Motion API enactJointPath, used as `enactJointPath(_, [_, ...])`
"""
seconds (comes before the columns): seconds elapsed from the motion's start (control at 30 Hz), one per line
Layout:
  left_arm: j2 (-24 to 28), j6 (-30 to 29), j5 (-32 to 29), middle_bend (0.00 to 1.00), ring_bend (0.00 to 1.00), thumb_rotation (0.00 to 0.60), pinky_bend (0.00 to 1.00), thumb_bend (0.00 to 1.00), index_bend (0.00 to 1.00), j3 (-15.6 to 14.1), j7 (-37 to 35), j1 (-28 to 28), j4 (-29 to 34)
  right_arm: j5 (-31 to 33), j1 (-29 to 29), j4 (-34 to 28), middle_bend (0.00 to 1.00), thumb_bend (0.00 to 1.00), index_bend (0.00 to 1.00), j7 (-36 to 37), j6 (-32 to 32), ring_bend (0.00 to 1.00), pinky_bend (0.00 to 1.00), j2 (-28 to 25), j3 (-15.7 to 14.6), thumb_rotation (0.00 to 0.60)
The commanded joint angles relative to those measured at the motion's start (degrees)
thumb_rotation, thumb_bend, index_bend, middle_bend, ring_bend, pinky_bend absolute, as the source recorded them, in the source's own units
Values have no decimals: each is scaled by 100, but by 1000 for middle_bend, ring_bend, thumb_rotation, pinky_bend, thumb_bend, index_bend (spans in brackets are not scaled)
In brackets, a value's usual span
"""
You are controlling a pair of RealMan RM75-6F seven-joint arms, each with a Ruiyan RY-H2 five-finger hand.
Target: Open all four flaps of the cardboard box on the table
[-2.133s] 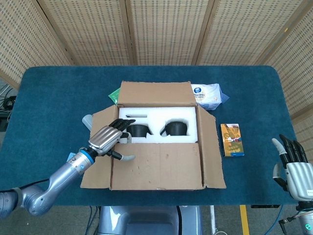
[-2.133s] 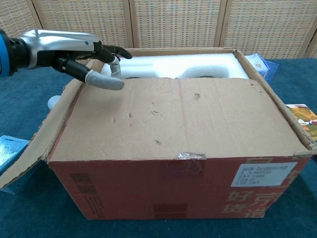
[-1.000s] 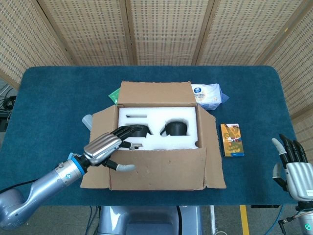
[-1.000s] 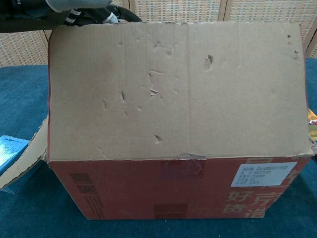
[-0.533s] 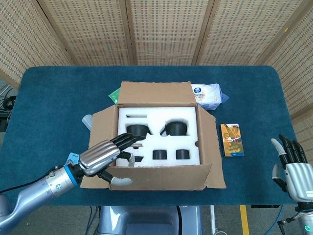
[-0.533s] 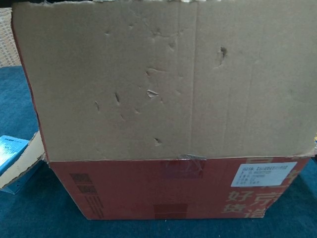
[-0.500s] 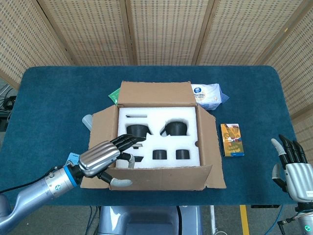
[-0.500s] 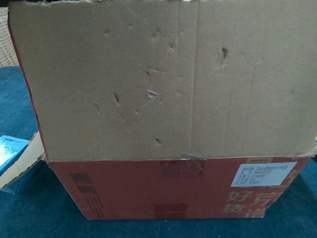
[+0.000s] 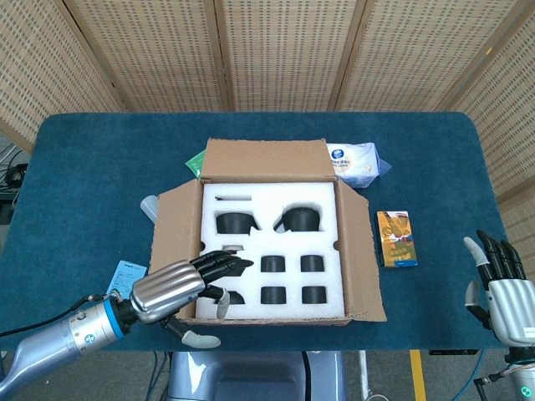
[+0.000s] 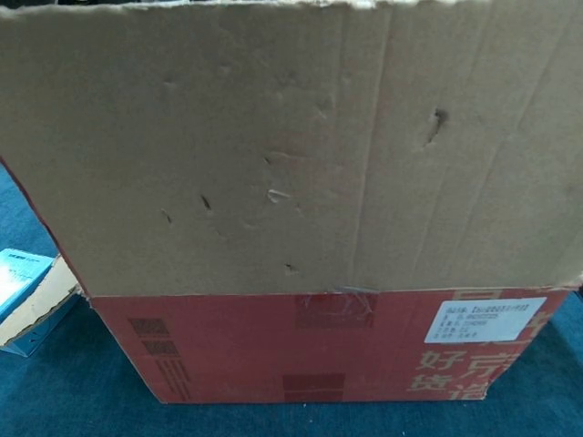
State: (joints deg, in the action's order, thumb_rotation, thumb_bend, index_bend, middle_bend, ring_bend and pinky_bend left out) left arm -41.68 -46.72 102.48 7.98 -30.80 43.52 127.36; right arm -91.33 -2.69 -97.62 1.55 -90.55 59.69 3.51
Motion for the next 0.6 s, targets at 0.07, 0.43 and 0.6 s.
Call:
enactJointPath(0.07, [126,-91,321,0,0,74,0,0,535,-170,-117,20,49,-5,-2,-16,1,801,0,-20,0,0,0,-3,5,600])
enactJointPath(0.43, [296,-439,677,0,0,70,0,0,535,-354,-291,33,95,-22,24,-51,1,801,0,-43,-29,0,0,-25,-6,600])
enactJointPath(0.6, [355,-453,747,0,0,71,0,0,535,-419,-329,62,122,-40,18,-46,1,801,0,-28,-25,0,0,-22,-7,600])
